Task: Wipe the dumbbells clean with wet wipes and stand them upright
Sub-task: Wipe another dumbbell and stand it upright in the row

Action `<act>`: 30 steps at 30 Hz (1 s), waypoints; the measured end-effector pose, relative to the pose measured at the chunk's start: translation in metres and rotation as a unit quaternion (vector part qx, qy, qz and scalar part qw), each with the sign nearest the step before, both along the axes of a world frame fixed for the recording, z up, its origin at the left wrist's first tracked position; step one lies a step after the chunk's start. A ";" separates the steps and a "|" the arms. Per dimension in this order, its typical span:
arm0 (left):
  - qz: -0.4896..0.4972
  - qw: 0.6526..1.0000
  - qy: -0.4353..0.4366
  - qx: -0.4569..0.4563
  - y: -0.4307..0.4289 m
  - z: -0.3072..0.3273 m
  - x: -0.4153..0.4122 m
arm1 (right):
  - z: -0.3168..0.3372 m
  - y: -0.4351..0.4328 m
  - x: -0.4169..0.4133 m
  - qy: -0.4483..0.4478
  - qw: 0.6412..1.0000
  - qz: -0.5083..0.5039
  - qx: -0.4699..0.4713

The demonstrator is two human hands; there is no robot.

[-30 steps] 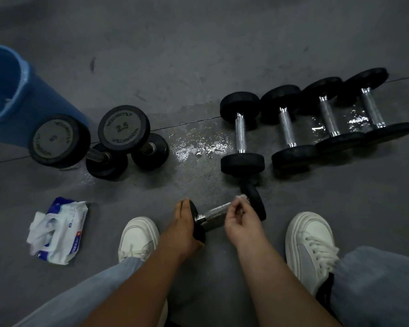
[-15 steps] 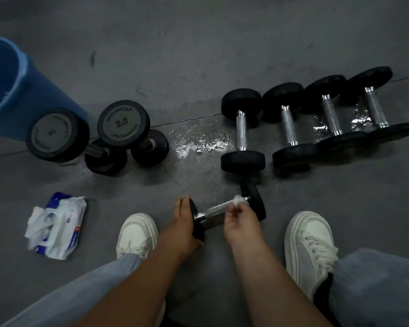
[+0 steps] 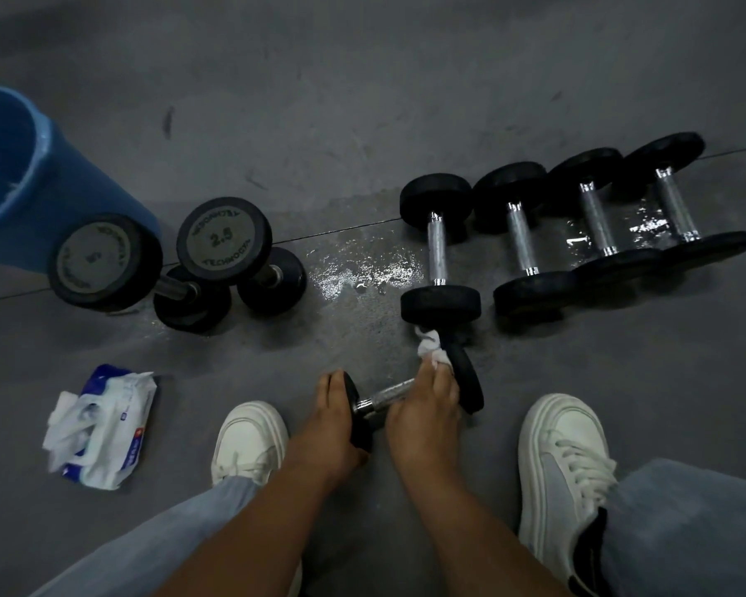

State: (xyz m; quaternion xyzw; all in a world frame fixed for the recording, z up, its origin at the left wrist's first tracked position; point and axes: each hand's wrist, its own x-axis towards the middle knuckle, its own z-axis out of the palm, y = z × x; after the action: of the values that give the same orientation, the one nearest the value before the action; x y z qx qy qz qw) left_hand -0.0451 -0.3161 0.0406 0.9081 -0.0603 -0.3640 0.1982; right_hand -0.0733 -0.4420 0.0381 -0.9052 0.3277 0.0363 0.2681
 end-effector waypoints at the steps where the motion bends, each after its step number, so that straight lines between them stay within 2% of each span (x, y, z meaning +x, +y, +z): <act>1: 0.000 1.000 -0.001 -0.001 0.000 0.000 0.000 | 0.001 -0.001 -0.003 0.018 1.000 0.001 0.000; 6: 0.000 1.000 0.002 0.008 -0.001 0.002 0.000 | 0.005 0.012 -0.033 0.092 0.991 -0.072 0.072; 11: 0.002 1.000 0.010 0.011 0.000 0.001 0.001 | -0.013 -0.010 -0.029 0.002 0.984 -0.125 0.130; 15: -0.002 1.000 0.014 0.014 0.001 0.002 0.002 | 0.005 0.001 -0.021 -0.017 0.987 -0.099 0.124; 18: -0.008 1.000 0.015 0.020 0.001 0.000 0.004 | 0.008 0.004 -0.005 0.051 0.993 -0.073 0.075; 21: -0.005 1.000 0.008 0.016 0.000 -0.001 0.002 | 0.010 -0.002 -0.006 0.073 0.995 -0.039 0.064; 27: 0.001 1.000 0.018 0.014 0.001 -0.001 0.002 | 0.002 0.003 -0.008 0.011 1.000 0.020 0.017; 30: 0.004 1.000 0.014 0.016 0.000 0.000 0.001 | 0.004 -0.006 0.003 0.078 0.996 0.032 0.041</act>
State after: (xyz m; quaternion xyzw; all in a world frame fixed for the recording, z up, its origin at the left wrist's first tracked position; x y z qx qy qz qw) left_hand -0.0438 -0.3157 0.0404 0.9063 -0.0479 -0.3767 0.1857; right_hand -0.0707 -0.4476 0.0423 -0.8978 0.3171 0.1289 0.2770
